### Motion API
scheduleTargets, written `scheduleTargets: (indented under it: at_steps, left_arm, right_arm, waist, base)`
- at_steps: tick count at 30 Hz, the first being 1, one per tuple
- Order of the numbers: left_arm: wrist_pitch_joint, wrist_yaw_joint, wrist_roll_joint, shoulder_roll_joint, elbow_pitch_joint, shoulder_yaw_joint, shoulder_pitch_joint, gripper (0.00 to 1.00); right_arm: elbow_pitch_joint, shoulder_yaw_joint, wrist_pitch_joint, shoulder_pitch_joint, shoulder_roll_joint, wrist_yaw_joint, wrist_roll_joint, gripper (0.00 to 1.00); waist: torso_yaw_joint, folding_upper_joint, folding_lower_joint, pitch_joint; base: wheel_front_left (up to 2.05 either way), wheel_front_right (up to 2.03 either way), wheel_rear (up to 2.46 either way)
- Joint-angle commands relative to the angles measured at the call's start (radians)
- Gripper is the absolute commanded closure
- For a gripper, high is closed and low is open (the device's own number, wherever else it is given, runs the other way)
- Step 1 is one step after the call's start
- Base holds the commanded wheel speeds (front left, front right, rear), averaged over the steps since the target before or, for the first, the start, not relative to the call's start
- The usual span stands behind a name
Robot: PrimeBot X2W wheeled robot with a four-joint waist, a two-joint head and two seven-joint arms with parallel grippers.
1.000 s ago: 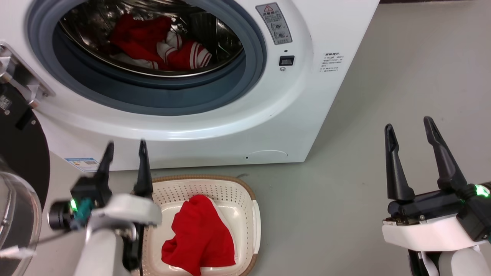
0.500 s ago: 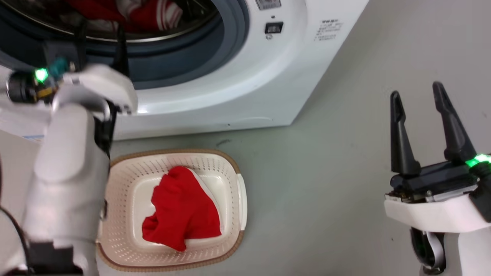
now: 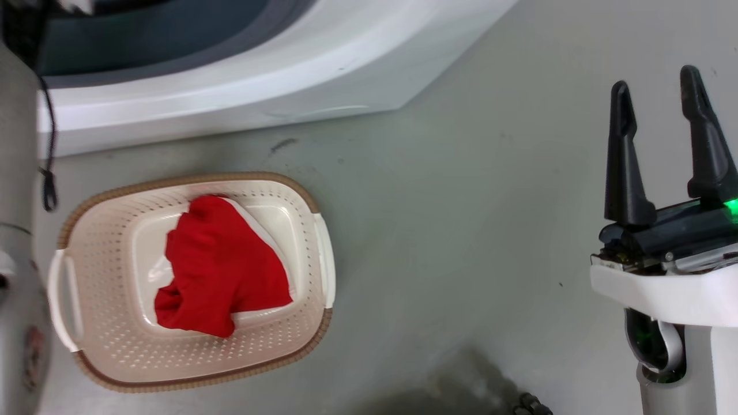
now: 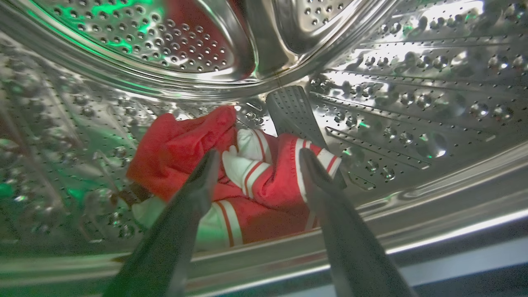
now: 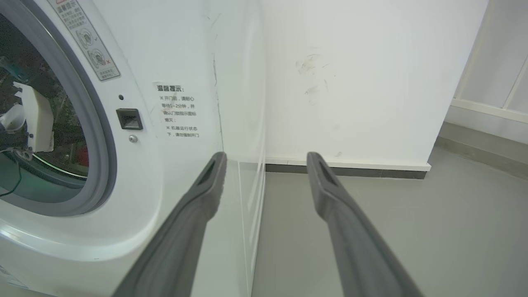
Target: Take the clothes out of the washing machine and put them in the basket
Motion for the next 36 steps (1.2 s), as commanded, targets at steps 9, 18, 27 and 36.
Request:
scheduleTargets:
  at_steps: [9, 18, 27, 36]
  left_arm:
    - [0.239, -0.009, -0.056, 0.067, 0.100, -0.104, -0.238, 0.00]
    - [0.413, -0.009, -0.159, 0.140, 0.111, -0.251, -0.337, 0.00]
    - [0.396, -0.009, -0.202, 0.181, 0.127, -0.321, -0.333, 0.00]
    - [0.360, -0.009, -0.237, 0.180, 0.139, -0.369, -0.334, 1.00]
  right_arm:
    - [-0.023, -0.009, -0.002, -0.040, 0.002, -0.001, 0.043, 0.00]
    - [-0.028, -0.013, -0.002, -0.051, 0.002, -0.001, 0.070, 0.00]
    - [-0.029, -0.014, -0.002, -0.054, 0.002, -0.001, 0.086, 0.00]
    - [-0.024, -0.015, -0.002, -0.057, 0.002, -0.001, 0.080, 0.00]
  waist:
    - [-0.079, 0.0000, -0.0002, 0.133]
    - [-0.111, 0.0000, -0.0002, 0.194]
    - [-0.125, 0.0000, -0.0002, 0.222]
    - [-0.117, 0.0000, -0.0002, 0.222]
  base:
    - [0.00, 0.00, 0.00]
    - [0.00, 0.00, 0.00]
    - [0.00, 0.00, 0.00]
    - [0.00, 0.00, 0.00]
